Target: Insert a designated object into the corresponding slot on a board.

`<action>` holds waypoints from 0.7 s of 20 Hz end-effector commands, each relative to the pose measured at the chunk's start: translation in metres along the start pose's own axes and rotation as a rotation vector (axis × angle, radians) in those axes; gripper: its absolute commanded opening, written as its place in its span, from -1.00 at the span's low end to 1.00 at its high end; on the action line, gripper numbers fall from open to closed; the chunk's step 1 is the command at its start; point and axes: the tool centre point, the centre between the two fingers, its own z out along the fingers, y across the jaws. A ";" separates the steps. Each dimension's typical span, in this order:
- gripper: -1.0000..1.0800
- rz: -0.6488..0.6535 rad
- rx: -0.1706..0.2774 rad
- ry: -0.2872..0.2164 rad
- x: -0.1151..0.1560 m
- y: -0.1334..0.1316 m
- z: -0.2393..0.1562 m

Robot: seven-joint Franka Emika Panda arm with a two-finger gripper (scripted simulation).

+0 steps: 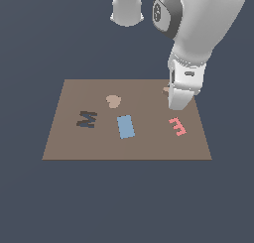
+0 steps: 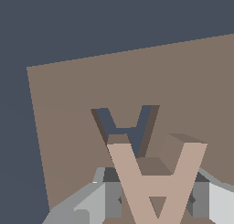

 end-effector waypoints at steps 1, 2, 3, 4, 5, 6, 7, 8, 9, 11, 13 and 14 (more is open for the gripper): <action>-1.00 -0.037 0.000 -0.001 0.013 -0.008 0.000; -1.00 -0.046 0.000 -0.001 0.016 -0.011 0.000; -1.00 -0.051 0.000 -0.001 0.018 -0.012 0.000; -1.00 -0.054 0.000 -0.001 0.019 -0.013 0.000; -1.00 -0.054 0.000 -0.001 0.019 -0.013 0.000; -1.00 -0.052 0.000 -0.001 0.018 -0.012 0.000; -1.00 -0.050 0.000 -0.001 0.017 -0.012 0.000; -1.00 -0.052 0.000 0.000 0.018 -0.013 0.000; -1.00 -0.052 0.000 0.000 0.018 -0.013 0.000; -1.00 -0.051 0.000 0.000 0.018 -0.013 0.003; -1.00 -0.051 0.000 -0.001 0.018 -0.012 0.008; -1.00 -0.051 0.000 -0.001 0.017 -0.012 0.009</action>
